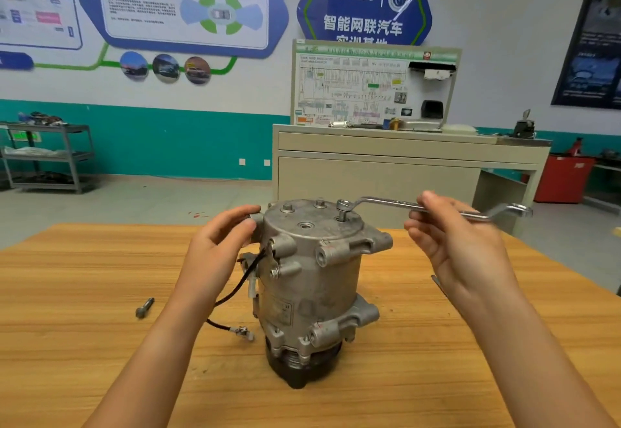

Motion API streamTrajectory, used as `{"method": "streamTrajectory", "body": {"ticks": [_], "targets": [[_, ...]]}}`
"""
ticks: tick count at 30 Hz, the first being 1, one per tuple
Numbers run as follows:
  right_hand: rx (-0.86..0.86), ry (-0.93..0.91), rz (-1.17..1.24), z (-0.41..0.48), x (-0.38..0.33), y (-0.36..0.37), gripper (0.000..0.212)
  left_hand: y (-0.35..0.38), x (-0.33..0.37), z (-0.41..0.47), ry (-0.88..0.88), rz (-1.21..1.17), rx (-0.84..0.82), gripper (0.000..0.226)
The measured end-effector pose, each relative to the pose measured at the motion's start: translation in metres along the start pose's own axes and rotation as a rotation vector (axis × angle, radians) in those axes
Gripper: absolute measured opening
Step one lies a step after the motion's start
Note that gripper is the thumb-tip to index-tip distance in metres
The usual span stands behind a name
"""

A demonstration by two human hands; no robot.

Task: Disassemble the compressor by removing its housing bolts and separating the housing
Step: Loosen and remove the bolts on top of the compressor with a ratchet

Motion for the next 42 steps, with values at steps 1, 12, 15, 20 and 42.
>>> {"method": "streamTrajectory", "body": {"ticks": [1,12,15,20,42], "targets": [[0.024,0.073,0.056,0.007,0.001,0.0,0.013,-0.002,0.004,0.003,0.007,0.042,0.004,0.023],[0.092,0.069,0.23,0.049,-0.004,0.017,0.015,0.057,0.088,0.027,0.276,0.6,-0.446,0.04],[0.1,0.006,0.21,0.05,-0.012,0.013,0.011,0.071,0.087,0.034,0.253,0.713,-0.547,0.051],[0.133,-0.017,0.177,0.047,-0.009,0.002,0.012,0.075,0.084,0.037,0.342,0.795,-0.578,0.042],[0.082,0.195,0.23,0.032,0.006,0.014,0.022,-0.165,-0.165,-0.011,-0.371,1.081,-0.026,0.01]]}}
Point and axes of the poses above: each hand's wrist, its own z-axis towards the middle knuckle, its own y-axis out of the palm, x = y × z, the point moved 3 cm from there along z, towards the middle knuckle, and after that the axes turned 10 degrees about z, right-handed, at the moved point
